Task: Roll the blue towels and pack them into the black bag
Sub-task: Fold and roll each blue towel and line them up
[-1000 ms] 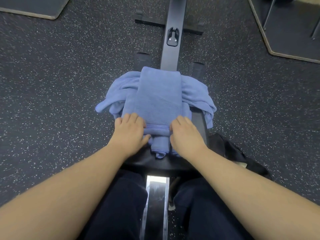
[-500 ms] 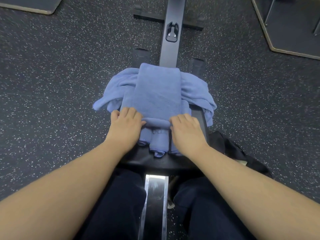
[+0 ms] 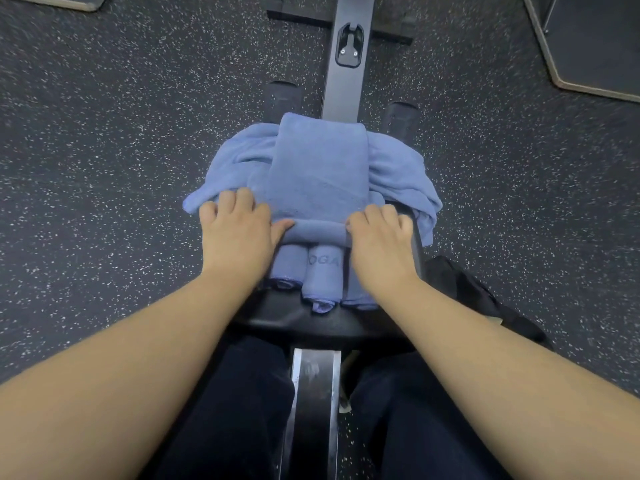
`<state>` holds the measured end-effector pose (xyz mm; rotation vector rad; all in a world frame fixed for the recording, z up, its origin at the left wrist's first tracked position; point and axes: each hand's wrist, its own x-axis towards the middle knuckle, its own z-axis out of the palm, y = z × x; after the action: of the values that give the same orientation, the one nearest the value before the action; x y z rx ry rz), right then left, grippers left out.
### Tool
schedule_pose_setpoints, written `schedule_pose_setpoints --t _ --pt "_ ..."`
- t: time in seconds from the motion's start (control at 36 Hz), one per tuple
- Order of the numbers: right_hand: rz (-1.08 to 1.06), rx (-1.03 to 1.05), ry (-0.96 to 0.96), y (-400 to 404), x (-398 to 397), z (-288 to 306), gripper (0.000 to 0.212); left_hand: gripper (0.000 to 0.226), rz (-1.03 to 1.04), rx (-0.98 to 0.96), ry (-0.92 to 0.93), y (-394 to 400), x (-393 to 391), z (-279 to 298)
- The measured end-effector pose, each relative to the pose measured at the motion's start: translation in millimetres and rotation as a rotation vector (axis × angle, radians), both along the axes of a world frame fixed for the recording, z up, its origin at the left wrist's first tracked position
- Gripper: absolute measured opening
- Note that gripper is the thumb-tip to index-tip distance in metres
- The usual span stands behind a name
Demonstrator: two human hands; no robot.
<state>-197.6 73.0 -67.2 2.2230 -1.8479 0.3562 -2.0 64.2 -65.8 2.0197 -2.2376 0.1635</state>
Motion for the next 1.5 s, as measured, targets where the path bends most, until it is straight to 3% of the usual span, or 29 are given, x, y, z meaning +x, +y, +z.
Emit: schedule_pose_setpoints --t 0.11,0.22,0.36,0.58,0.89,1.03,1.11,1.28,1.5 --pt "-0.016 -0.032 0.008 -3.8 -0.7 1.8 0.019 0.036 -0.006 -0.119 -0.048 -1.3 0.4 1.5" --pt "0.088 0.047 -0.172 -3.4 1.0 9.9 0.026 0.004 -0.222 -0.191 0.160 -3.2 -3.3 -1.9" --pt "0.134 0.143 -0.281 3.3 9.1 8.4 0.017 0.022 -0.284 -0.017 0.348 -0.2 -8.9 -5.1" --pt "0.130 0.062 -0.235 4.3 9.2 -1.8 0.018 0.041 -0.259 -0.003 0.251 5.7 -10.6 -5.9" --pt "0.076 0.020 -0.065 -1.6 4.1 -2.4 0.029 0.028 -0.295 0.020 0.241 -8.3 -3.6 -12.7" --pt "0.080 0.121 -0.130 -3.8 -0.6 2.0 0.033 0.032 -0.270 0.010 0.343 -10.0 -2.3 -4.6" --pt "0.104 0.144 -0.219 -4.0 -6.0 6.6 0.019 0.033 -0.233 0.045 0.408 -8.8 -0.5 -0.4" --pt "0.179 0.366 -0.191 5.9 -14.1 17.6 0.024 0.044 -0.194 0.140 0.363 -0.8 6.6 3.4" --pt "0.091 0.558 -0.156 13.3 -16.4 30.2 0.024 0.032 -0.166 0.291 0.303 7.5 -1.7 11.7"
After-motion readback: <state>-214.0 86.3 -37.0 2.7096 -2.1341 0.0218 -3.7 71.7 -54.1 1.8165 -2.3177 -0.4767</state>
